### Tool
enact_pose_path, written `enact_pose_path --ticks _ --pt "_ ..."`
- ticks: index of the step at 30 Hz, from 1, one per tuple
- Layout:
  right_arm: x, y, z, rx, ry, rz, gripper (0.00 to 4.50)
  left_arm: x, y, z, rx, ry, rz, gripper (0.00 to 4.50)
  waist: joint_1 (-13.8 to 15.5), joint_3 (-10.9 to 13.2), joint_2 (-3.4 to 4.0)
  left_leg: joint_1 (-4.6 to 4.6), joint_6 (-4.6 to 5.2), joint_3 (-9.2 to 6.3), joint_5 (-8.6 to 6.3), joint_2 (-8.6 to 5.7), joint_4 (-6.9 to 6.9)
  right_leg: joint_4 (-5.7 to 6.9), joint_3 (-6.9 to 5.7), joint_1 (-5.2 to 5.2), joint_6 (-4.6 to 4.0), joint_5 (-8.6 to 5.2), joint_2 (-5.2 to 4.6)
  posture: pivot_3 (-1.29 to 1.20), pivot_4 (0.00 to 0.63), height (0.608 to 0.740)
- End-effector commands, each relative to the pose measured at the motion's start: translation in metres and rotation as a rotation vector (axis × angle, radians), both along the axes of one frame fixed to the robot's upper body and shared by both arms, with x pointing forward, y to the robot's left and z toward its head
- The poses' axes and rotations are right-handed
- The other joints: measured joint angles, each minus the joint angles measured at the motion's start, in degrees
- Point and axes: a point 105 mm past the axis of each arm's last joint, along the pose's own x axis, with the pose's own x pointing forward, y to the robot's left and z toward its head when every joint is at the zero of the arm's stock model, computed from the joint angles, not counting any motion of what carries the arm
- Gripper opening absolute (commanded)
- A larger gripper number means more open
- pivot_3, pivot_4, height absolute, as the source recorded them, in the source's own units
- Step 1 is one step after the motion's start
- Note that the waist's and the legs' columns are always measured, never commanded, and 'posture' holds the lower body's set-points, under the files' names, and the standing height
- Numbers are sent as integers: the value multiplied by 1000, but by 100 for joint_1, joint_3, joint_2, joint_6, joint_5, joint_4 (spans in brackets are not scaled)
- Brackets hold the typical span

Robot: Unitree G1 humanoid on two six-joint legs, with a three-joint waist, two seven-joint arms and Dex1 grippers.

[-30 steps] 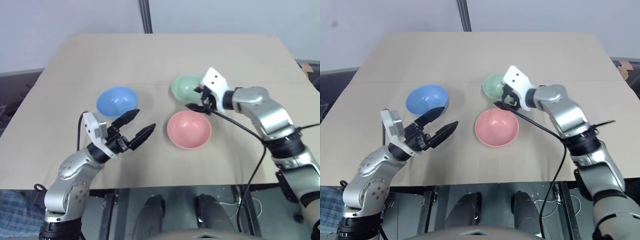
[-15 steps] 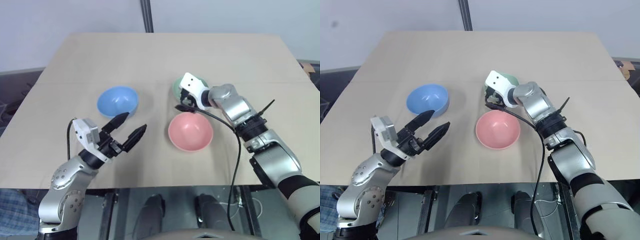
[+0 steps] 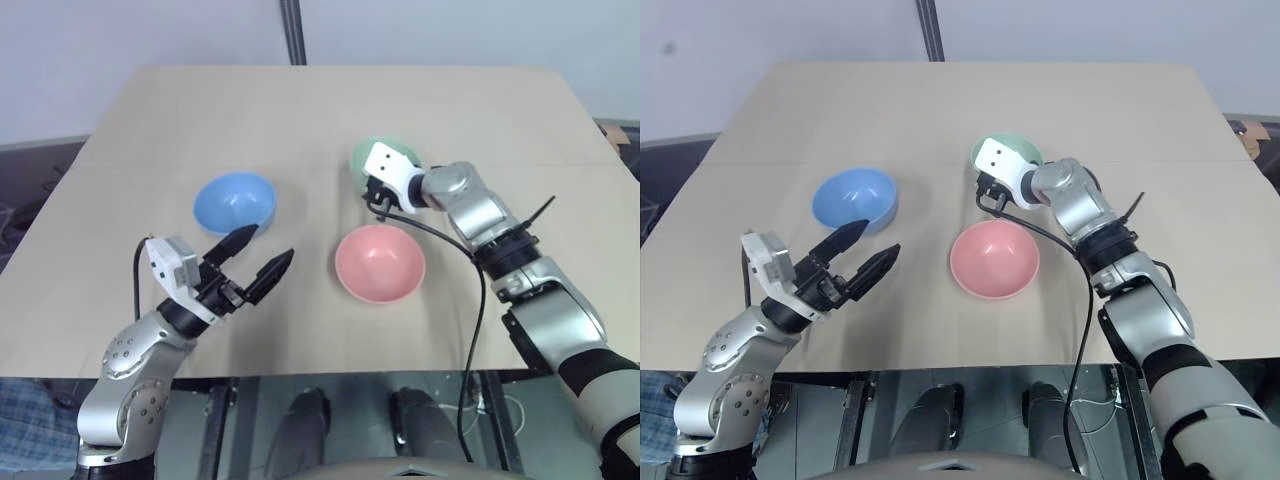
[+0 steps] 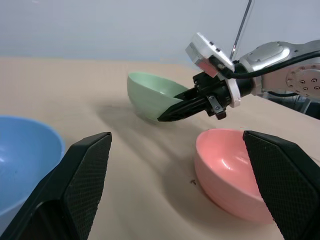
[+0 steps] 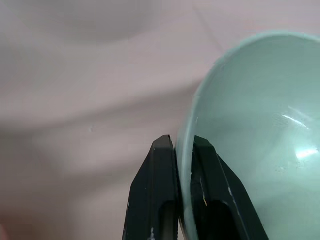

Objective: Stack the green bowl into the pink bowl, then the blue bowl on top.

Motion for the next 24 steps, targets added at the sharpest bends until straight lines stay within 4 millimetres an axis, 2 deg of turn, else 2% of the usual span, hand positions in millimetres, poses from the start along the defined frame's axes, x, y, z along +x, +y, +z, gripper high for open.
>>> enact_pose_path --ticks 1,5,9,13,19,22,24 --pt "-40 9 45 58 -105 202 30 -1 -3 10 3 -53 -25 4460 12 0 0 -3 0 -2 0 0 0 -2 -2 0 0 0 0 0 150 740" --pt "-85 0 52 35 -85 343 30 0 -6 11 -1 -58 -60 4460 13 0 -1 -11 0 -8 0 -1 1 -8 -9 -2 1 0 -3 0 150 740" --pt "-122 -12 45 -17 -28 423 30 2 -10 12 5 -62 -107 4460 24 0 -1 -9 0 -11 0 -2 2 -7 -12 1 1 0 -4 0 150 740" --pt "-148 -18 33 -62 35 443 30 7 -18 13 20 -68 -173 4460 14 0 -1 -5 0 -11 0 -1 4 -2 -13 2 1 0 -2 0 150 740" --pt "-166 -20 13 -105 98 448 30 15 -25 14 35 -71 -239 4460 16 0 -2 -2 0 -7 0 1 7 -2 -9 5 2 -1 0 0 150 740" --pt "-170 -18 14 -84 109 448 1066 18 -26 16 36 -71 -260 4460 12 0 -3 -4 0 -8 0 0 7 -3 -10 4 2 -1 0 0 150 740" --pt "-167 -17 17 -68 98 419 1930 19 -27 16 39 -70 -270 4460 15 0 -3 -3 0 -8 0 1 7 -3 -10 4 2 -1 0 0 150 740"
